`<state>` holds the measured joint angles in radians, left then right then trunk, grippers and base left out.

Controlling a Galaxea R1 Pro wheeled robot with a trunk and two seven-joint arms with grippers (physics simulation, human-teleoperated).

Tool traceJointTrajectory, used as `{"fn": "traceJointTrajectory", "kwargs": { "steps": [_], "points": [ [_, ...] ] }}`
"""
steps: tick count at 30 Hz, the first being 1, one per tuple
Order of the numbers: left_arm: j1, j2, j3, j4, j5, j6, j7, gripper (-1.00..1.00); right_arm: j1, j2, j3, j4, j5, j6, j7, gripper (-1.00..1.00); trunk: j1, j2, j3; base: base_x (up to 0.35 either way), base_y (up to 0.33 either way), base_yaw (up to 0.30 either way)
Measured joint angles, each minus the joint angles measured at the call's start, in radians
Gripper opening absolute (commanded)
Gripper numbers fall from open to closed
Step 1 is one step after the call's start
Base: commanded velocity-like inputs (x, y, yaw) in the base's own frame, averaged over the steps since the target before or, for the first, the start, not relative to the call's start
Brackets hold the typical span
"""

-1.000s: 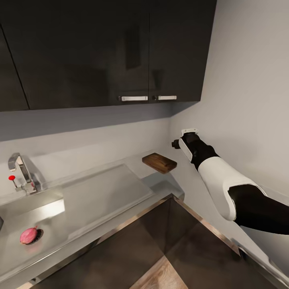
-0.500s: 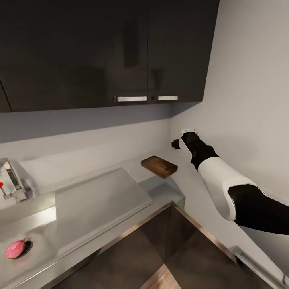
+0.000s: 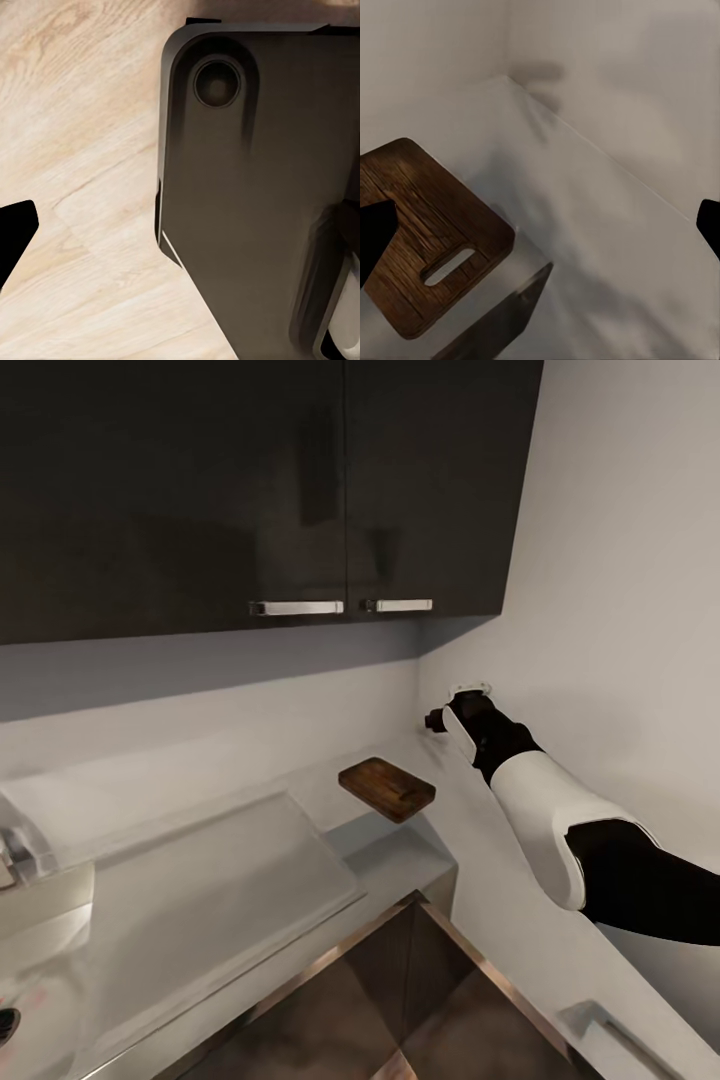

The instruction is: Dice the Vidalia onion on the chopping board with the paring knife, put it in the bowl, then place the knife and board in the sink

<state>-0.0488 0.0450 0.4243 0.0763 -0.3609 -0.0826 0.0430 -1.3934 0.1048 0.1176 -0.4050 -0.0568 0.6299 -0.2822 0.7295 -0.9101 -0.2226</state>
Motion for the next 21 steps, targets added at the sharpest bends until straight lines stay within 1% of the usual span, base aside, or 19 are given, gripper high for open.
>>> {"fn": "traceJointTrajectory", "kwargs": {
  "steps": [8,18,21],
  "points": [
    [0.0,0.0,0.0,0.0,0.0,0.0,0.0,1.0,0.0,0.0,0.0,0.007,0.001,0.0,0.0,1.0,0.0,0.0,0.0,0.103,-0.019,0.0],
    [0.0,0.0,0.0,0.0,0.0,0.0,0.0,1.0,0.0,-0.001,0.0,0.017,0.001,-0.001,0.0,1.0,0.0,0.0,0.0,0.153,-0.138,0.0],
    [0.0,0.0,0.0,0.0,0.0,0.0,0.0,1.0,0.0,-0.001,0.0,0.018,0.001,-0.001,0.0,1.0,0.0,0.0,0.0,0.086,-0.06,0.0]
  ]
}}
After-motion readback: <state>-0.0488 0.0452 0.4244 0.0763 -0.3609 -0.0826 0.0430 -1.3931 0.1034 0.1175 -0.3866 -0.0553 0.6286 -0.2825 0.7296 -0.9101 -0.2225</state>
